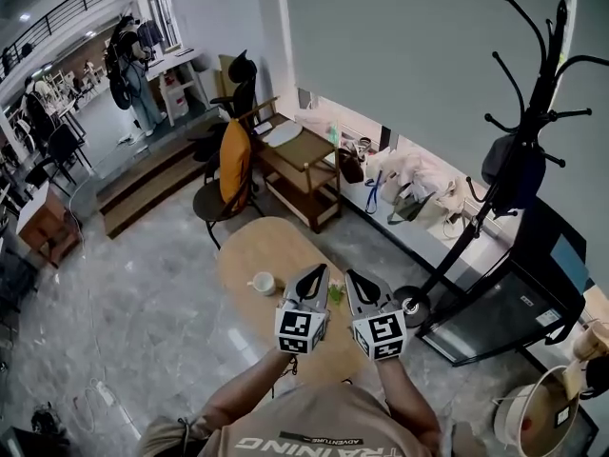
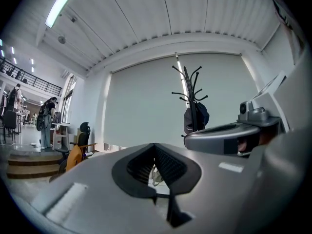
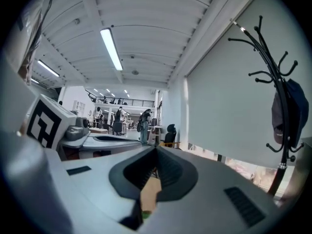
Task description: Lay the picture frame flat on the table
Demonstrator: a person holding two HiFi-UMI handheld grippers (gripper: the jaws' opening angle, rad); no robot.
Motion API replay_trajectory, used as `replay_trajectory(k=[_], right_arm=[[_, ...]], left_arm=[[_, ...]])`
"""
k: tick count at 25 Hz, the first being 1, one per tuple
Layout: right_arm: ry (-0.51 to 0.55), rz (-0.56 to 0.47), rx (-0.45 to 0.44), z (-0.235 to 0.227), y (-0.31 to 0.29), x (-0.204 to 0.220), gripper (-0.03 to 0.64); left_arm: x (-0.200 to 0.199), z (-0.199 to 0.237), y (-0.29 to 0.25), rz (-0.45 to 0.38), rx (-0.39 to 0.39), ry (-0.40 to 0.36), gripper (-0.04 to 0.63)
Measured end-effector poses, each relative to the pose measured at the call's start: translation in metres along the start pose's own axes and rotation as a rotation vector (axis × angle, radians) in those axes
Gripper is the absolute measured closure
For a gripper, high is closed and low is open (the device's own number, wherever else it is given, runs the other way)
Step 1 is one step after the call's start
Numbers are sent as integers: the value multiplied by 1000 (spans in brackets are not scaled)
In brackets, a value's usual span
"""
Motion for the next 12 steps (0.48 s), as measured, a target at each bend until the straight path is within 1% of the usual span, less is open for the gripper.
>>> replay_trajectory(k=[7,12], right_arm=[[24,42,-21,10,-5,15,612],[27,57,-28,16,-10,18,612]], left_arm=[[27,-1,1,53,5,29,588],[30,2,3,53,17,35,588]])
Point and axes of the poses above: the fingertips, and each gripper's own axes: y backward along the fingers, z to its left, x out of its underside, the point moved 1 cm from there along y, backward along the fingers, and after that the axes turned 9 degrees about z, right-handed, at the moved point
